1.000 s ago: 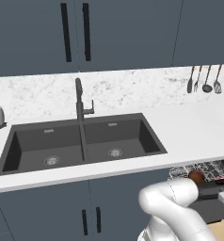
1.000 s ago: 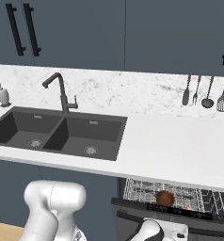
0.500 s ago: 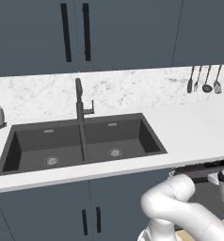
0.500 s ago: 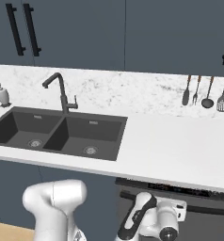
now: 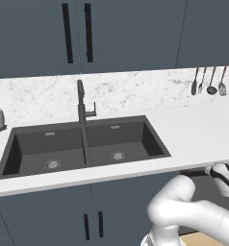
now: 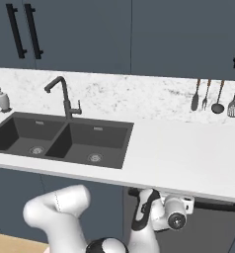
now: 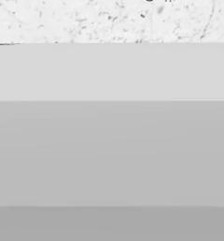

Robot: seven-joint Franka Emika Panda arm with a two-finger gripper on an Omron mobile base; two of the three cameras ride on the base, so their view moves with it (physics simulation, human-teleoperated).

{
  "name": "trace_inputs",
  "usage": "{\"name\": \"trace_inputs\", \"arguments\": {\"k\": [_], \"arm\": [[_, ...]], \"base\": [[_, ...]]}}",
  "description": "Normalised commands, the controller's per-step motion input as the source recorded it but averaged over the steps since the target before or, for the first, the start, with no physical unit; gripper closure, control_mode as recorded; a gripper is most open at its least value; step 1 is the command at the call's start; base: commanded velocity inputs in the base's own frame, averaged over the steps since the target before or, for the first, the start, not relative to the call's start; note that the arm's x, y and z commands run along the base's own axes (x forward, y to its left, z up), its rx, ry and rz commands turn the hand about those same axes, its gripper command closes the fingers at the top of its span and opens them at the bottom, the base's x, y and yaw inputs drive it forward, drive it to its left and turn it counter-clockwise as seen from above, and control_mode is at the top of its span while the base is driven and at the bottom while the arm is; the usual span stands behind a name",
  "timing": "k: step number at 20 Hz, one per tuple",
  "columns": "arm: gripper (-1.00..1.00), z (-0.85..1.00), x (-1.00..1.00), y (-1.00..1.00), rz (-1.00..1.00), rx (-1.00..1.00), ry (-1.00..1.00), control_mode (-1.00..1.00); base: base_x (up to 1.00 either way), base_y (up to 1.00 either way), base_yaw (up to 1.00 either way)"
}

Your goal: Pick up the cup and bowl from the counter, place them in the dishwasher, and close the dishwasher door.

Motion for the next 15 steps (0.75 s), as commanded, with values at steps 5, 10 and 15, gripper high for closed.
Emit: {"name": "trace_inputs", "arguments": {"k": [5, 10, 15], "arm": [[-1.0, 0.0, 0.59, 0.0, 0.0, 0.0, 0.0, -1.0], [-1.0, 0.0, 0.55, 0.0, 0.0, 0.0, 0.0, -1.0], [-1.0, 0.0, 0.43, 0.0, 0.0, 0.0, -0.01, -1.0]], "base": [[0.0, 0.0, 0.0], [0.0, 0.0, 0.0], [0.0, 0.0, 0.0]]}}
